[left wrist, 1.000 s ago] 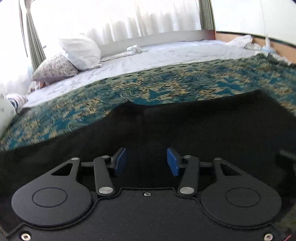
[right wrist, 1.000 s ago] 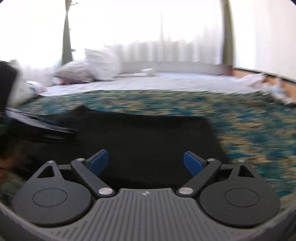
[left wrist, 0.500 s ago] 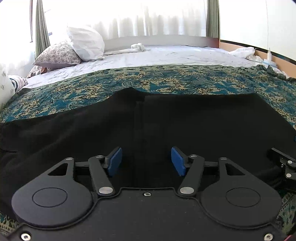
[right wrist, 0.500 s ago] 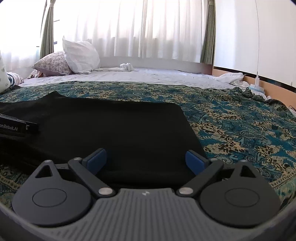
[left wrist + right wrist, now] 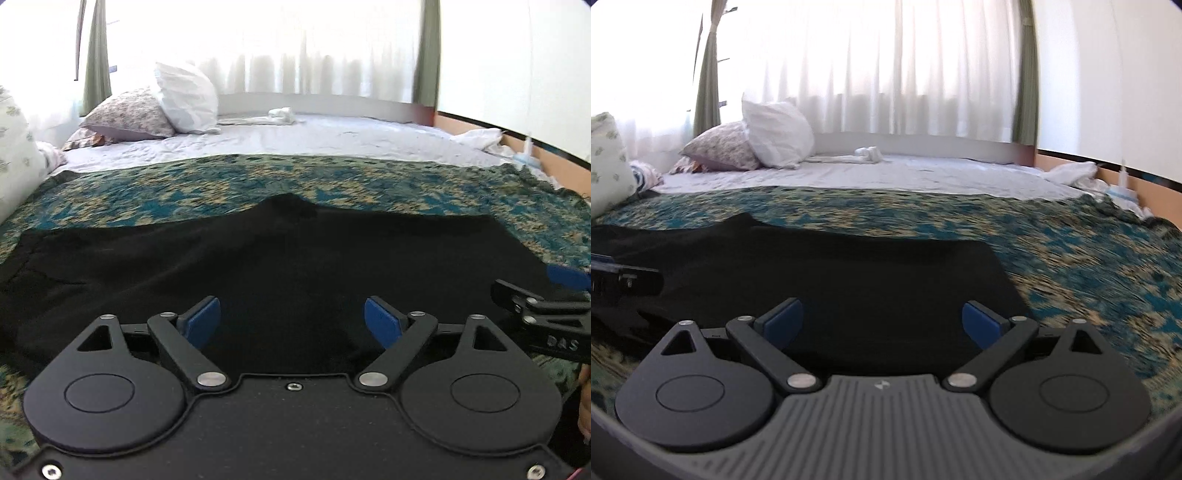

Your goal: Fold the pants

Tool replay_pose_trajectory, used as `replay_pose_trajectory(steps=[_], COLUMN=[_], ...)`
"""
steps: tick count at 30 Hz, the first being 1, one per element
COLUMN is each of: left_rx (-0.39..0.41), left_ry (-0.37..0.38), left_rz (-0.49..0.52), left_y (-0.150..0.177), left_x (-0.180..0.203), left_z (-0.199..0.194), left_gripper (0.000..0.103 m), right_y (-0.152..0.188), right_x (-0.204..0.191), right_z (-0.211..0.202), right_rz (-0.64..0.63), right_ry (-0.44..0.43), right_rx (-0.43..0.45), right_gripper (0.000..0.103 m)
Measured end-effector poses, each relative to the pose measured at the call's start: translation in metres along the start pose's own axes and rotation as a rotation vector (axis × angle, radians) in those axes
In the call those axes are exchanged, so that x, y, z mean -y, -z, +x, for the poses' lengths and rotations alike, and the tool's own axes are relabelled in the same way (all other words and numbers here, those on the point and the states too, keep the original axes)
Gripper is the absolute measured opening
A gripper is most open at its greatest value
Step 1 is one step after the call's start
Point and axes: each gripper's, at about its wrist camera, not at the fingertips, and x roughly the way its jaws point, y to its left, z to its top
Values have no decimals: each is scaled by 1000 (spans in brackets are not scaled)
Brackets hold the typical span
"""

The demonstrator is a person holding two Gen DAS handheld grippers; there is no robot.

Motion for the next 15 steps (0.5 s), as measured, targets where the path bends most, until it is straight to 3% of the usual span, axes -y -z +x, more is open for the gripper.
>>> replay_pose_trajectory(steps=[6, 9, 15], left_rx=[-27, -43, -47], left_ry=[-15, -28, -38], left_rz=[-55, -67, -70], left_y=[12, 18, 24], left_x=[-22, -29, -29], left_z=[-9, -8, -7], left_gripper=[85, 85, 86], right_y=[-7, -2, 1], right_x=[-50, -71, -93], right_z=[15, 25, 21], right_rz=[-76, -101, -136], right_ry=[-91, -142, -173], right_rx=[-57, -126, -116], right_gripper=[91, 79, 71])
